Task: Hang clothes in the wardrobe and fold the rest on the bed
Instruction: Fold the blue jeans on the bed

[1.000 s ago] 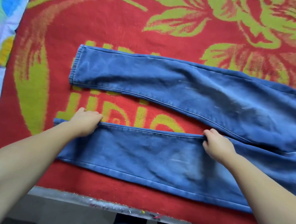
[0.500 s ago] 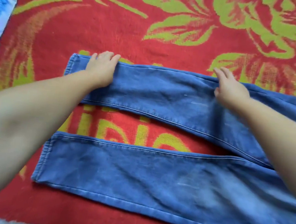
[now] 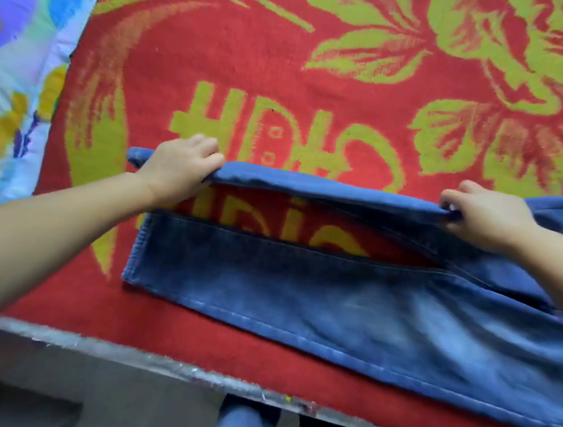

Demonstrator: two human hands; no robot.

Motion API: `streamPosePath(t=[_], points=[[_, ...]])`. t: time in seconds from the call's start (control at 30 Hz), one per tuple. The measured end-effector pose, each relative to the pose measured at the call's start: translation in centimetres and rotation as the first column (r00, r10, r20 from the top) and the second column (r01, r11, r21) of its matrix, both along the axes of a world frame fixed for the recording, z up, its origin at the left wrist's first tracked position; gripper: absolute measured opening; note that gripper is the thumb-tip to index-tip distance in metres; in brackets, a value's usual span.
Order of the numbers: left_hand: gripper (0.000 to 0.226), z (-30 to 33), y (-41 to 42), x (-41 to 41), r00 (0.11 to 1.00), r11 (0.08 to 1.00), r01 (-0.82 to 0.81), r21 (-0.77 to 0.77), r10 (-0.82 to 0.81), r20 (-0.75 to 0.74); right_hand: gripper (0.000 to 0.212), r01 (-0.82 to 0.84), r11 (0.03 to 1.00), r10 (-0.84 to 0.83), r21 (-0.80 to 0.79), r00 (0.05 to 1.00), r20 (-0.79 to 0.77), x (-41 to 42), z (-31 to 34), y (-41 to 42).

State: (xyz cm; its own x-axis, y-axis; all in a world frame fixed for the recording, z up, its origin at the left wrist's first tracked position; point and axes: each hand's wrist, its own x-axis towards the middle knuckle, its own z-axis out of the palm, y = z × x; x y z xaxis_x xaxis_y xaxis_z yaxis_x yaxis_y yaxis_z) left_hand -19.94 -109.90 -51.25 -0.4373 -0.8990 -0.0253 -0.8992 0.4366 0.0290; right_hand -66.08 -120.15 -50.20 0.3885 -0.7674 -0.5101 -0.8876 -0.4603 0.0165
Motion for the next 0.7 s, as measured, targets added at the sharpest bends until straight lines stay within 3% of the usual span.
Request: streamPosePath(t=[0.1, 0.23, 0.3, 0.37, 0.43, 0.53, 0.57, 0.63, 0.7], points=[[0.020, 0.7, 7.0, -0.5, 0.992, 0.985, 0.118, 0.128, -0.122, 0.025, 0.030, -0.154, 0.979, 0.163, 0.131, 0.984, -0.066, -0.8, 2.3, 5.1], [0.018, -0.5, 14.8, -1.3, 0.985, 0.957, 0.114, 0.266, -0.144, 0.093, 0.033, -0.218, 0.949, 0.247, 0.227, 0.963, -0.105, -1.5, 2.3, 11.8], [0.001, -1.3, 17.6, -0.9, 0.986, 0.955, 0.062, 0.290, -0.104, 0.132, 0.025, -0.273, 0.930, 0.292, 0.245, 0.955, -0.043, -1.4, 1.6, 15.3], [0.024, -2.2, 19.3, -0.8, 0.975, 0.931, -0.017, 0.365, -0.066, 0.213, 0.017, -0.324, 0.915, 0.333, 0.240, 0.943, 0.001, -0.8, 0.4, 18.2], [0.032, -3.0, 20.8, -1.1, 0.929, 0.859, -0.169, 0.484, -0.026, 0.370, 0.023, -0.338, 0.882, 0.366, 0.329, 0.930, -0.022, -0.5, -1.0, 20.2], [0.046, -3.6, 21.2, -3.0, 0.767, 0.576, -0.489, 0.655, -0.074, 0.638, 0.047, -0.239, 0.822, 0.272, 0.516, 0.962, 0.012, -1.3, -2.6, 21.1], [0.046, -3.8, 20.7, -4.1, 0.745, 0.530, -0.527, 0.665, -0.088, 0.661, 0.048, -0.195, 0.830, 0.207, 0.523, 0.978, 0.037, -2.0, -2.7, 20.9], [0.039, -3.5, 18.4, -7.9, 0.755, 0.562, -0.483, 0.672, -0.122, 0.644, 0.043, -0.079, 0.895, 0.029, 0.440, 0.992, 0.120, -4.3, -2.1, 19.7], [0.032, -2.9, 14.9, -13.5, 0.802, 0.658, -0.363, 0.660, -0.140, 0.581, 0.042, 0.068, 0.953, -0.119, 0.294, 0.980, 0.160, -8.4, -0.8, 17.6]])
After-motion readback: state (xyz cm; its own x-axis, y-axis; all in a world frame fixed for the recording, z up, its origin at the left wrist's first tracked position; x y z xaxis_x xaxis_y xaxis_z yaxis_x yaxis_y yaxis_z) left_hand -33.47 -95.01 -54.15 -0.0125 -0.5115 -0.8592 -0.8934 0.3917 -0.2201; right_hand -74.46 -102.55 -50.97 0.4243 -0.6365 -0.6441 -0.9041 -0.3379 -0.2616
